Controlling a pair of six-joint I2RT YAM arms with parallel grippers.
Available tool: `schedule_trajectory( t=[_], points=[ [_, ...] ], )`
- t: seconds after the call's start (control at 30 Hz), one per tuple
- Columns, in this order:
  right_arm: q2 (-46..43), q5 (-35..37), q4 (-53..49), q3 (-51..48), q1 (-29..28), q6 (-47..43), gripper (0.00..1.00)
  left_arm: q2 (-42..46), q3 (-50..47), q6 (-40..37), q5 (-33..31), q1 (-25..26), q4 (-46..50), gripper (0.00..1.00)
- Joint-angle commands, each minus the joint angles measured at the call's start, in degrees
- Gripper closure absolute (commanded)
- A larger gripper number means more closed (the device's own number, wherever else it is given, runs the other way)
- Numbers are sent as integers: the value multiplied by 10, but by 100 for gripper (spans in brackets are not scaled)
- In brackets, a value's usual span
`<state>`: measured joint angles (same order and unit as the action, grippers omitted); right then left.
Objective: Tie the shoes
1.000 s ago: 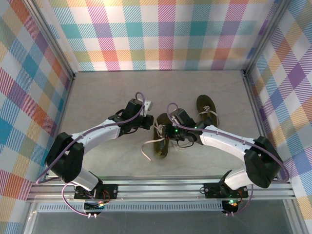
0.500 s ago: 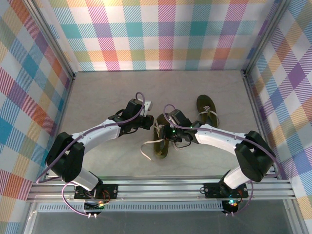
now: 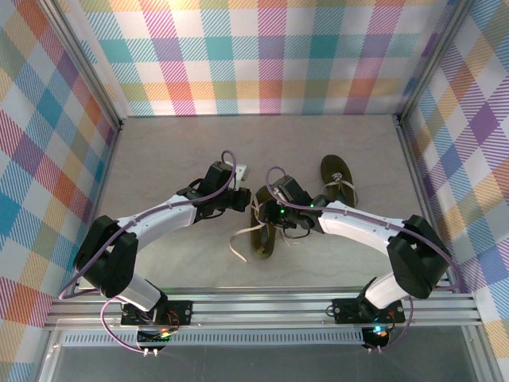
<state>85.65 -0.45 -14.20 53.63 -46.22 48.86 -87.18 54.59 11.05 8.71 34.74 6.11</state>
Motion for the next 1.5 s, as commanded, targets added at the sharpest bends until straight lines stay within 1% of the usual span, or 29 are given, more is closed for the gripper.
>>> schedule_trajectory(
  t=[0.0, 0.13, 0.67, 0.77, 0.97, 1.17, 1.27, 1.47],
  points=[
    [-9, 5, -5, 5, -7, -1, 69, -3, 8, -2, 10, 2, 0, 100],
    [-2, -5, 1, 8, -11, -1, 73, -2, 6, -2, 8, 2, 0, 100],
    [34, -7, 2, 33, -12, 0, 74, -4, 5, -1, 15, 2, -2, 100],
    [40, -6, 0, 41, -12, -1, 76, -4, 6, -1, 16, 2, -2, 100],
    [41, 7, -21, 45, -12, -2, 83, -2, 5, -2, 15, 2, 0, 100],
    [23, 37, -40, 42, -13, -6, 81, -6, 6, -2, 19, 2, 0, 100],
    [4, 37, -22, 35, -23, -18, 77, -9, 6, -2, 23, 1, -1, 100],
    [1, 29, -9, 37, -40, -18, 77, -15, 3, 3, 32, 1, -10, 100]
  ],
)
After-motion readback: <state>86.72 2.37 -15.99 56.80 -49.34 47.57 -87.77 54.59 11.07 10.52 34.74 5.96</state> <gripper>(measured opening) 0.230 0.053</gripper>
